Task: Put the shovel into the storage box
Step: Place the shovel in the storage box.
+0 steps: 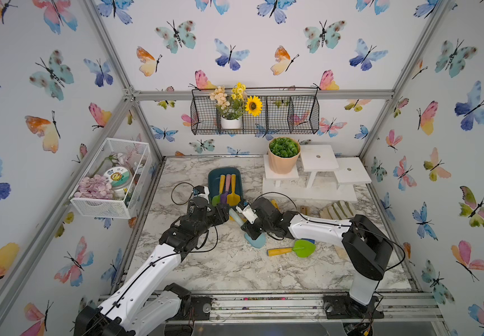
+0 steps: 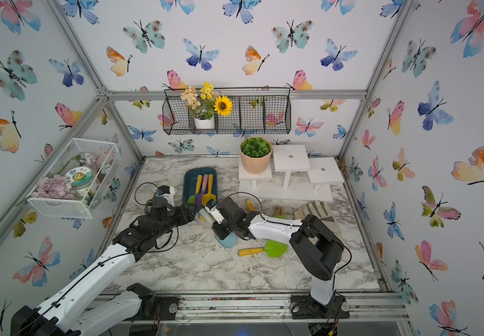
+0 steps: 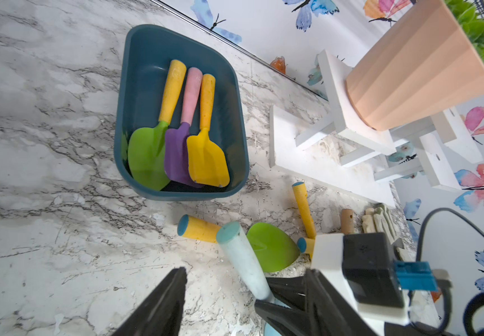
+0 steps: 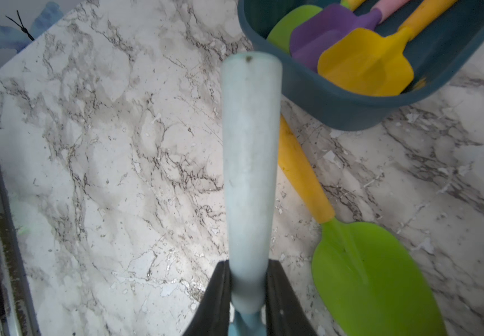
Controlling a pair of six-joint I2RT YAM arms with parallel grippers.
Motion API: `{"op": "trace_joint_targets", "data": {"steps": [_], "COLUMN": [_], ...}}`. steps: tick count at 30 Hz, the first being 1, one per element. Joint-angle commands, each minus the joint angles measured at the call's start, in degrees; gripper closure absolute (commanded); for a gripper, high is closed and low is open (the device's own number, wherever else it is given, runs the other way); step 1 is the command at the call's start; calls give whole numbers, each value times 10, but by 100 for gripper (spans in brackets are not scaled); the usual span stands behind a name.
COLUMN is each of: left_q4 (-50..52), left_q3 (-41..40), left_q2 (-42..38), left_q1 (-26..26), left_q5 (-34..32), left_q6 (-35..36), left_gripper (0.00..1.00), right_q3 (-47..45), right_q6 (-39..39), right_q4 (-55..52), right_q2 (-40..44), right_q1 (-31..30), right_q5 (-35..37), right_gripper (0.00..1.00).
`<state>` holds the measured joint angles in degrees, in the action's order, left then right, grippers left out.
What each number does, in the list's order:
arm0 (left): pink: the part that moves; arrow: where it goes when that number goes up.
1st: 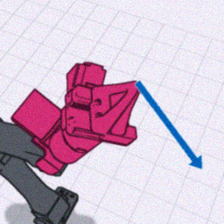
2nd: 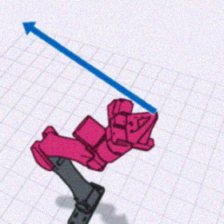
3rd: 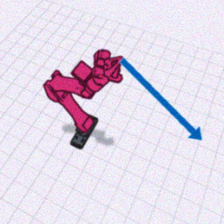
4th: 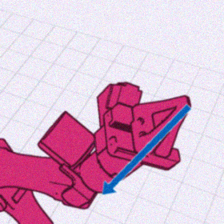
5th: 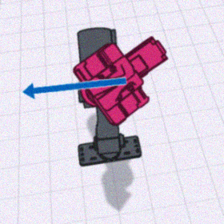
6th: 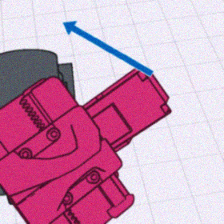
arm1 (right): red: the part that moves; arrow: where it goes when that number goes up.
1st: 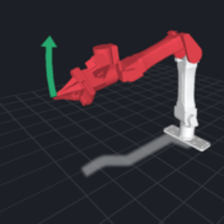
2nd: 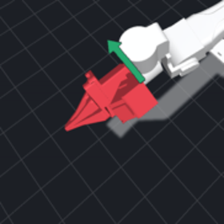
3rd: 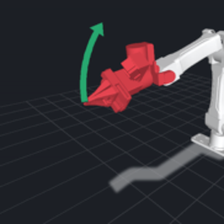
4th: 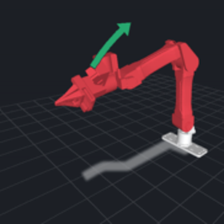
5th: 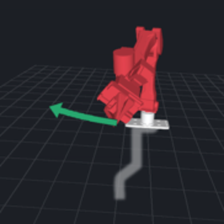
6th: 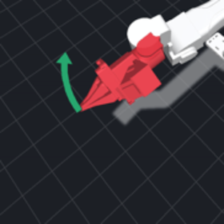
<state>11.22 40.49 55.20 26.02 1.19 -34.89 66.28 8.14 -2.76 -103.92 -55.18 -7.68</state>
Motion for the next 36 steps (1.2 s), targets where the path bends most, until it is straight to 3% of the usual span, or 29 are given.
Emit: {"op": "trace_joint_targets", "data": {"steps": [1,20,36], "left_q4": [-32,-184,-216], "left_q3": [-7,-7,34], "left_q2": [5,64,126], "left_q1": [-1,13,32], "left_q5": [35,77,88], "left_q6": [-10,-60,-56], "left_gripper": [30,34,74], "right_q3": [18,5,-1], "right_q6": [22,57,60], "right_q4": [41,86,94], "right_q2": [31,89,97], "right_q1": [-4,-3,-3], "right_q5": [25,47,54], "right_gripper": [86,86,84]}}
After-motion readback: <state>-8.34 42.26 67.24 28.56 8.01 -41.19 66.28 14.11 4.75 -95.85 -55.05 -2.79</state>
